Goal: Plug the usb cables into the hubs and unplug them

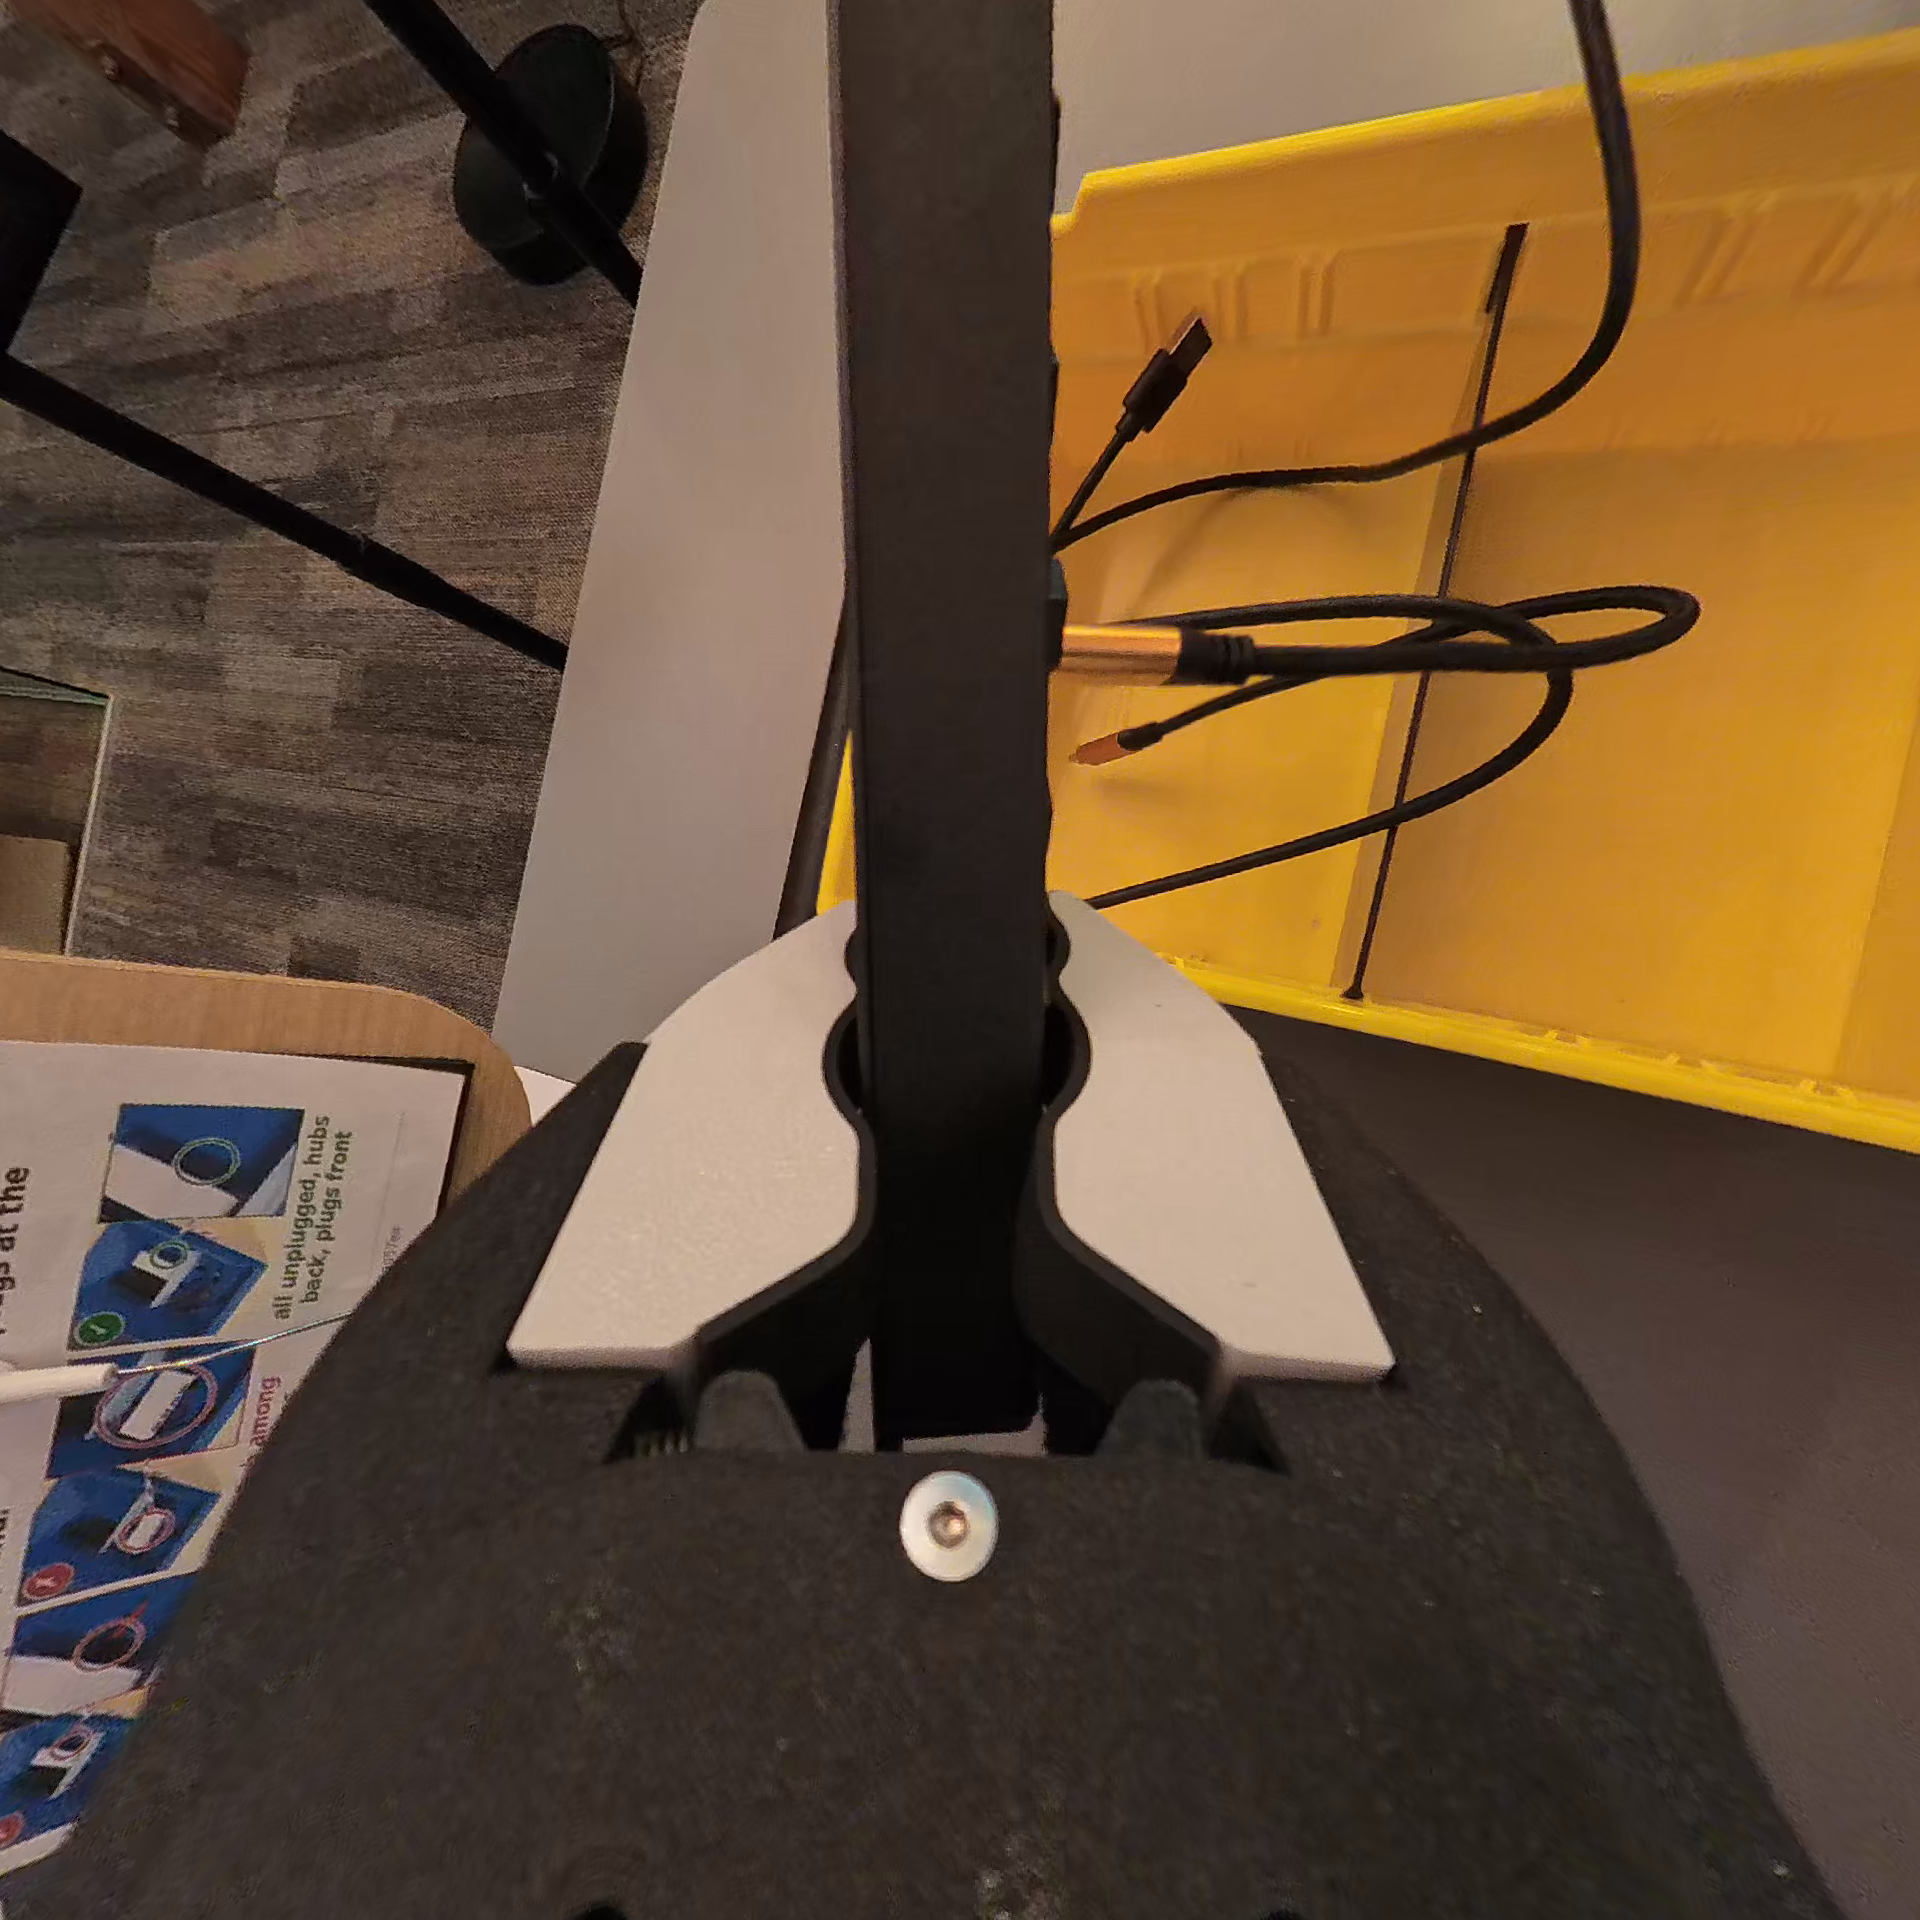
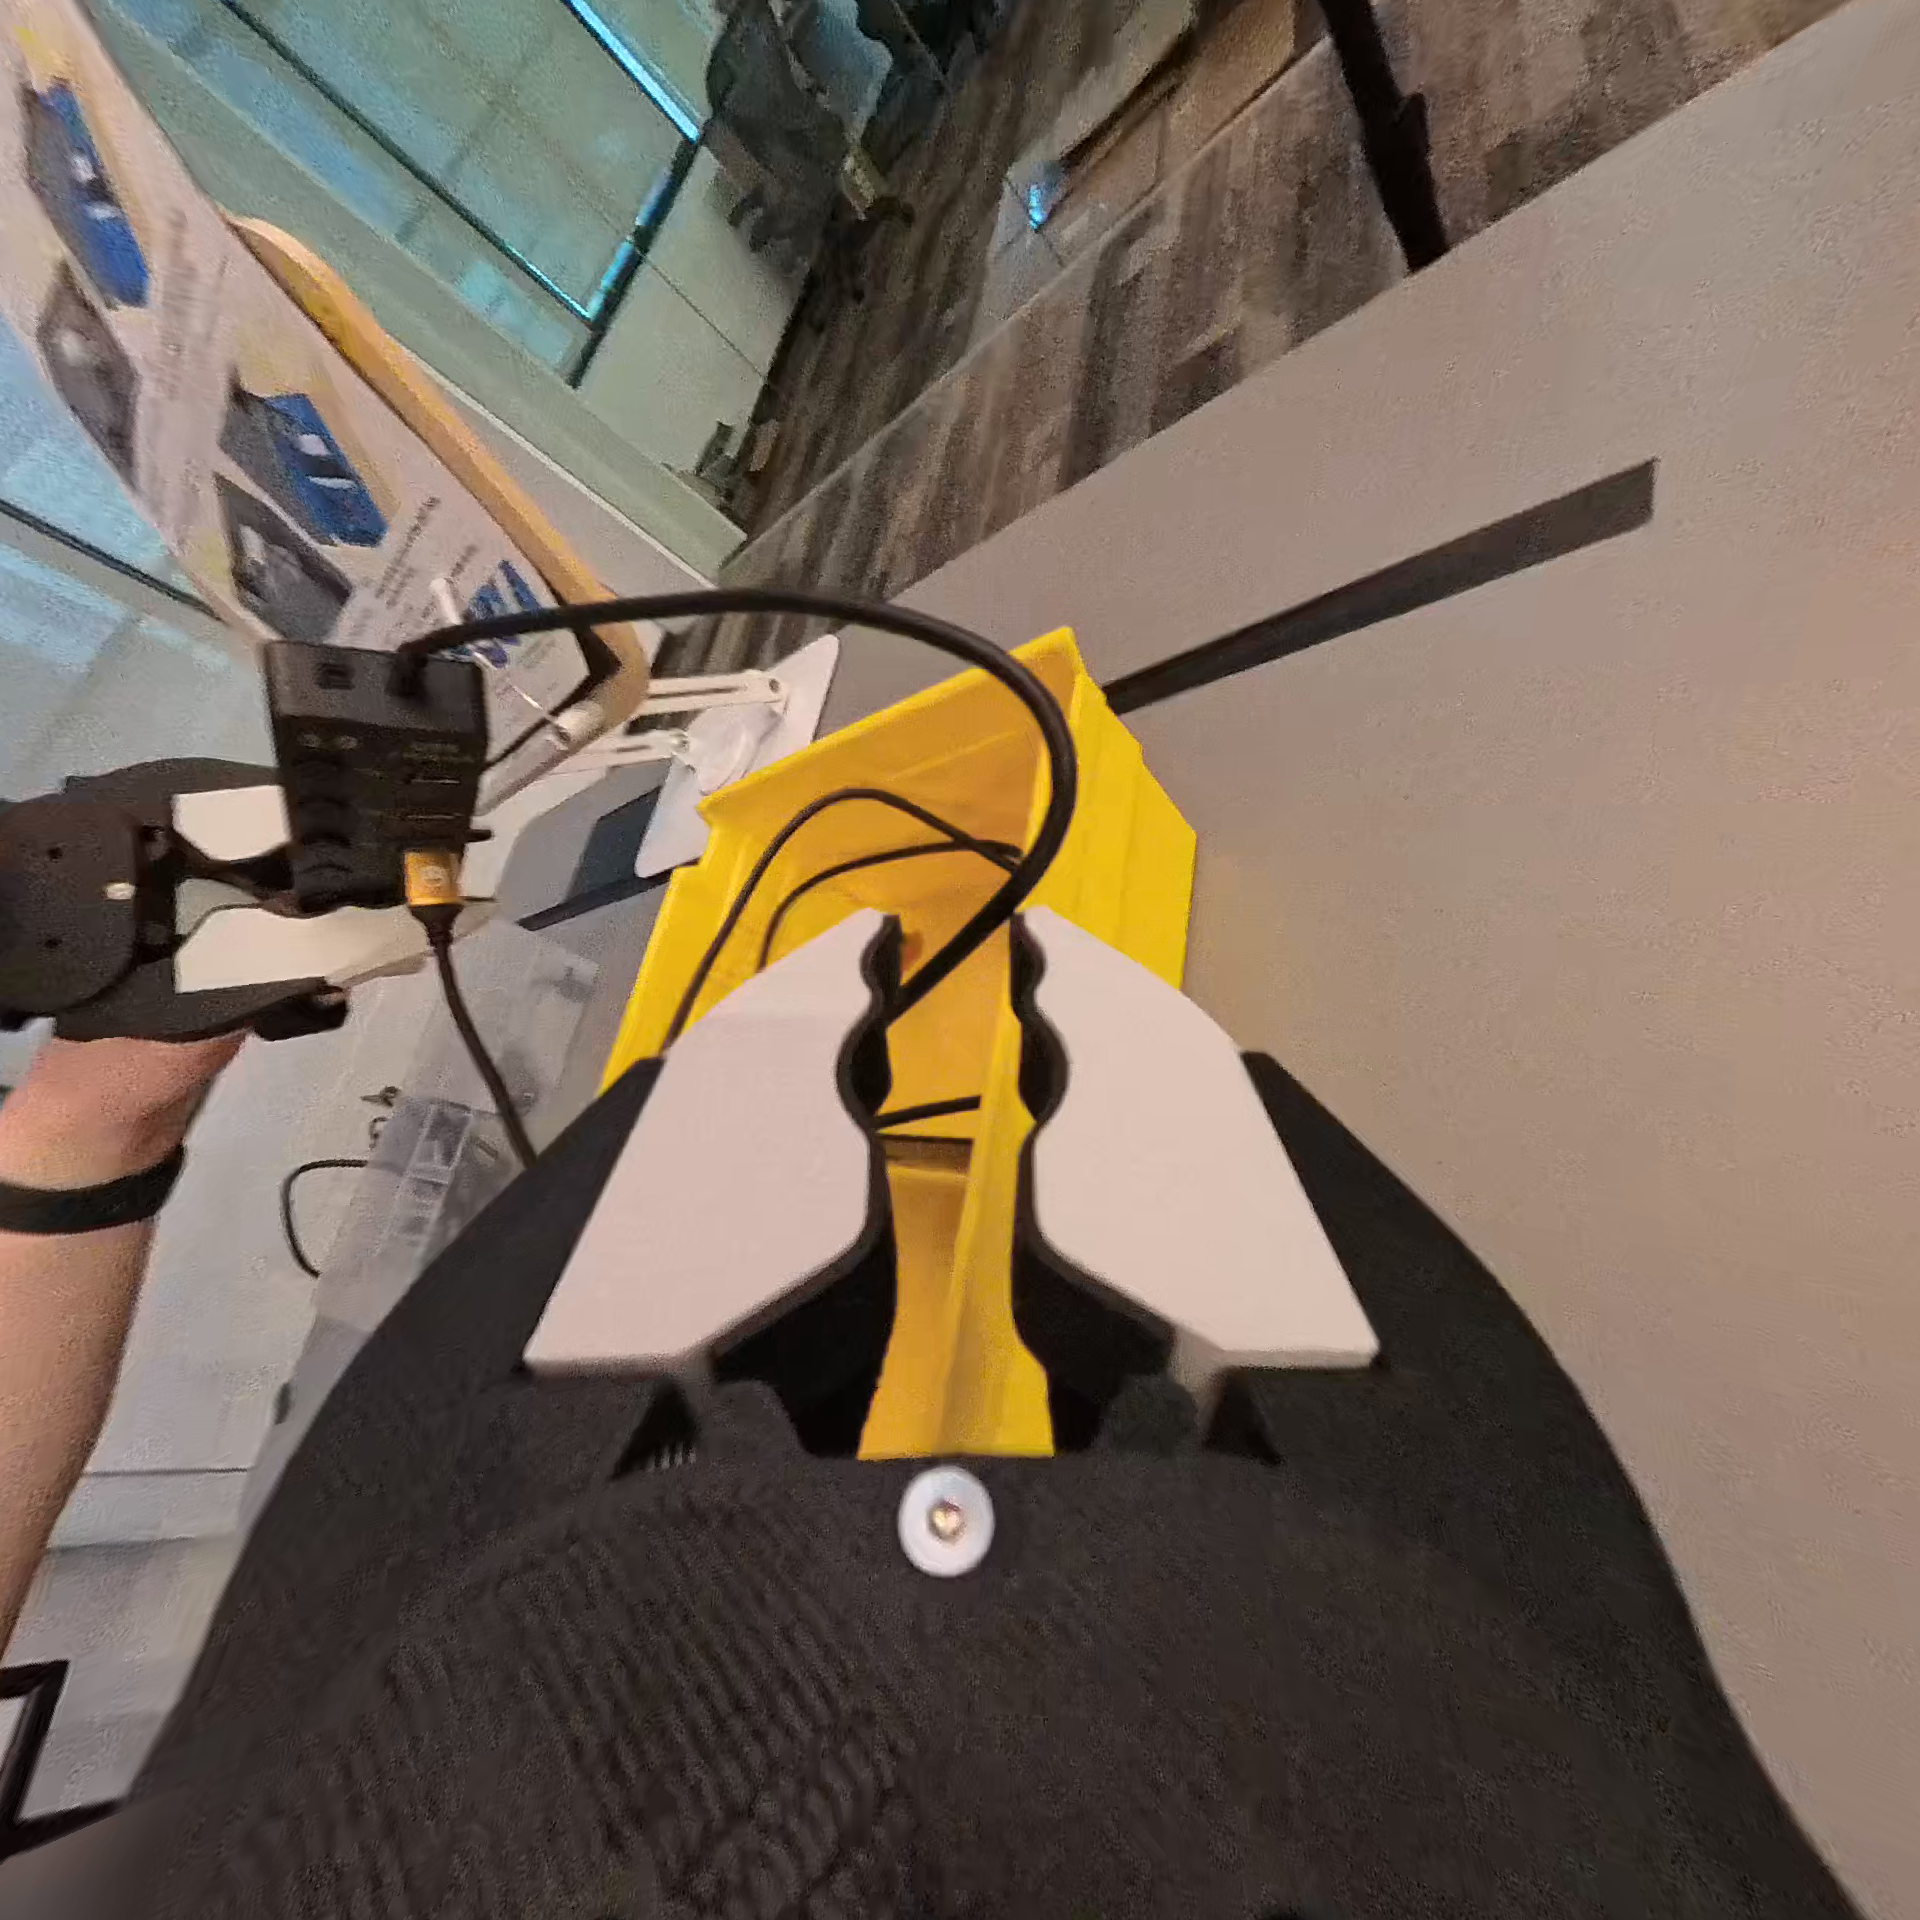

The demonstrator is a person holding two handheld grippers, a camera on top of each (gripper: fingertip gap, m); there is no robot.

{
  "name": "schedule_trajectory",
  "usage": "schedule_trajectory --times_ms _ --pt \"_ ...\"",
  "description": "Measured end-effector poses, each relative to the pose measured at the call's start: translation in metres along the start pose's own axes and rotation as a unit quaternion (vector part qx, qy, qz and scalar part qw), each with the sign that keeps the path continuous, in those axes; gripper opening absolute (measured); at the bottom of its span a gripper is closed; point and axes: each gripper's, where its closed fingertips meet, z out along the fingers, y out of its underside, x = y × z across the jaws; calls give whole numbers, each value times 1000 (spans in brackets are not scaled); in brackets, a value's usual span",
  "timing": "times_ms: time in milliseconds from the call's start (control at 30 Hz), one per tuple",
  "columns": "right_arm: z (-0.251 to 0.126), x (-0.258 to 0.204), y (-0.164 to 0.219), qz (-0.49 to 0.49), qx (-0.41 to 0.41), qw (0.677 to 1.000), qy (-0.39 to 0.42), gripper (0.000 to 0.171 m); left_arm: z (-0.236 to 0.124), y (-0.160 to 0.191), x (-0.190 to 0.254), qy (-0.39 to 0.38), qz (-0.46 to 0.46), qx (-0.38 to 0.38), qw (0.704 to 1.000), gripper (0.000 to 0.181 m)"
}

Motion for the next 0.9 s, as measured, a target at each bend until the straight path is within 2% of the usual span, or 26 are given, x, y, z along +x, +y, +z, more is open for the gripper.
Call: schedule_trajectory --times_ms 33,200,467,633,733,900 --pt "4 5 5 -7 -17 1000 20 13 0 -1 0 3 -1 1 1000 27" --pt "22 -1 28 -34 -97 995 13 14 -1 -4 -2 -1 -12 -4 1000 27" --pt "48 -19 55 -162 -204 964 56 15 -10 -17 -15 -45 -24 -20 999 27" --pt "51 -24 54 -185 -217 956 75 15 -9 -23 -19 -71 -14 -37 997 27" --pt "42 -23 41 -209 -192 952 114 14 -10 -29 -19 -76 -20 -24 997 27" --pt "46 -36 38 -253 -187 942 116 15 -18 -35 -23 -86 -33 -4 996 27"
